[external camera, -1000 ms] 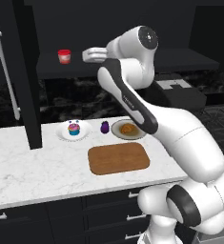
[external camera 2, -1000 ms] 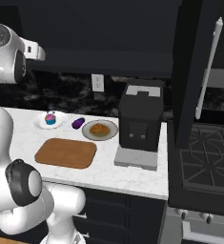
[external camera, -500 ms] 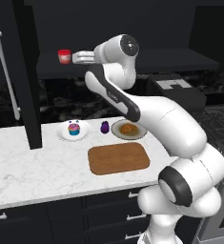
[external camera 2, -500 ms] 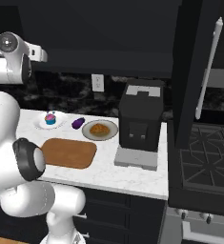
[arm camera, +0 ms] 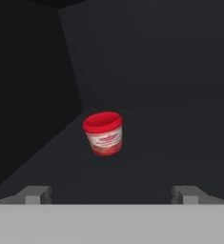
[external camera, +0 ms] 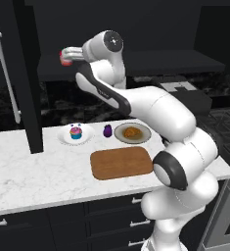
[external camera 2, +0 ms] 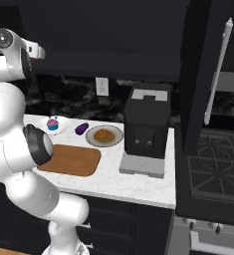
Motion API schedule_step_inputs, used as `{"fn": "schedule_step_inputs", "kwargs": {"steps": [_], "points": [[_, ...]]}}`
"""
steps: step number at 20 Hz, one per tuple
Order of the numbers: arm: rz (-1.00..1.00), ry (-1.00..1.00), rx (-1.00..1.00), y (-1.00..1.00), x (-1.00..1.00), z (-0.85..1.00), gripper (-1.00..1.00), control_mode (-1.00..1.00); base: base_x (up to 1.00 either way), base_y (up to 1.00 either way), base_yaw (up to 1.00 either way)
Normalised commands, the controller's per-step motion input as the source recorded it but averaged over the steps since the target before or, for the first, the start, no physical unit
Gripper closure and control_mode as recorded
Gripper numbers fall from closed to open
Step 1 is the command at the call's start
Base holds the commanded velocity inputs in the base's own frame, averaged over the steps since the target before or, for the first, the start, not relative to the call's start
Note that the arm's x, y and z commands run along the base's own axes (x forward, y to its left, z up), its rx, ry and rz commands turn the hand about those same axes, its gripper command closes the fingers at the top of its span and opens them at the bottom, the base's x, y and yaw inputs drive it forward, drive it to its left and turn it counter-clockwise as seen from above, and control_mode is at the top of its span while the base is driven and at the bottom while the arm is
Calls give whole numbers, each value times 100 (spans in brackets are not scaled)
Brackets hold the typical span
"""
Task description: From the different types of pastries on the counter, select a croissant and place it on the cutting board. Then retrieve a jar of jam from the cabinet and place it alongside the croissant on the cutting board.
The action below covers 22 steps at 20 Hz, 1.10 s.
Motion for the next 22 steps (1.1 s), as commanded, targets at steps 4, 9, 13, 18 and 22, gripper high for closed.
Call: {"fn": "schedule_step_inputs", "kwargs": {"steps": [4,9,13,18,22], "points": [[0,1,0,8,18,0,-100,-100,0,0,0],[0,5,0,0,11,-1,-100,-100,0,0,0],[0,11,0,13,25,0,-100,-100,0,0,0],[0,4,0,12,6,0,-100,-100,0,0,0],[0,0,0,19,34,0,-100,-100,0,0,0]]}}
